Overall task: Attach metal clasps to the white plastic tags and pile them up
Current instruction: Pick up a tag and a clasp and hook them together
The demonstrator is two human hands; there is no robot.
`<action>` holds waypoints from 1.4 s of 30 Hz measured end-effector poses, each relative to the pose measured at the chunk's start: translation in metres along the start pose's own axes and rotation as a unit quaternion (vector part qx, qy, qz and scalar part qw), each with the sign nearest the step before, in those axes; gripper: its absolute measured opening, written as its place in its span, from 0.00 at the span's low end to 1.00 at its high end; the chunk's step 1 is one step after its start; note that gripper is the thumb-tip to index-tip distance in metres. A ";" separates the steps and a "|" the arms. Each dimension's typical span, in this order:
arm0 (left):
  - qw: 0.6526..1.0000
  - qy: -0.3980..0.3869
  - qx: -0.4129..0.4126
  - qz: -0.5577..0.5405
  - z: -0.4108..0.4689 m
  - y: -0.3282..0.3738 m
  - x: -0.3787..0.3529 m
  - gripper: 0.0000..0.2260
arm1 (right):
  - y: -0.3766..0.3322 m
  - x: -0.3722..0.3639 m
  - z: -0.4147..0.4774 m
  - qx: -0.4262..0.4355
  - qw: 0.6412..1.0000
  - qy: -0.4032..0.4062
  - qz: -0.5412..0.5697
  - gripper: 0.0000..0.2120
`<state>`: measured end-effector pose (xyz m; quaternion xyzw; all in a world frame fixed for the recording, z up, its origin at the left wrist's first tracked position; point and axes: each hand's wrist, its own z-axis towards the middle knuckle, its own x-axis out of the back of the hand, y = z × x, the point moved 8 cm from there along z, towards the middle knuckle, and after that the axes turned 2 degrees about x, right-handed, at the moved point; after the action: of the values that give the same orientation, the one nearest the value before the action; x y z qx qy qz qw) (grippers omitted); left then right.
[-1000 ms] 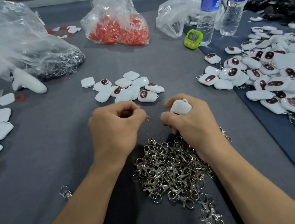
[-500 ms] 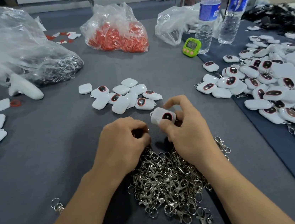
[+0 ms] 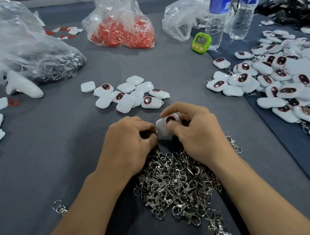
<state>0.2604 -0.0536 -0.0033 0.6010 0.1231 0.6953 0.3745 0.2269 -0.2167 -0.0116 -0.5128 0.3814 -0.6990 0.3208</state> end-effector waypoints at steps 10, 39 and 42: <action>1.000 0.003 -0.025 -0.002 0.000 0.003 0.001 0.05 | -0.003 0.000 -0.001 0.007 1.000 0.007 -0.026 0.08; 0.998 0.052 -0.026 -0.007 -0.005 0.007 0.010 0.07 | 0.004 -0.002 0.002 -0.012 0.999 -0.030 0.031 0.10; 0.995 0.063 -0.012 -0.070 -0.002 0.003 0.013 0.12 | 0.009 0.001 0.004 -0.053 0.991 -0.027 0.119 0.12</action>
<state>0.2572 -0.0466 0.0074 0.5414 0.1797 0.7052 0.4211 0.2314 -0.2224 -0.0178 -0.4988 0.4677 -0.6202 0.3844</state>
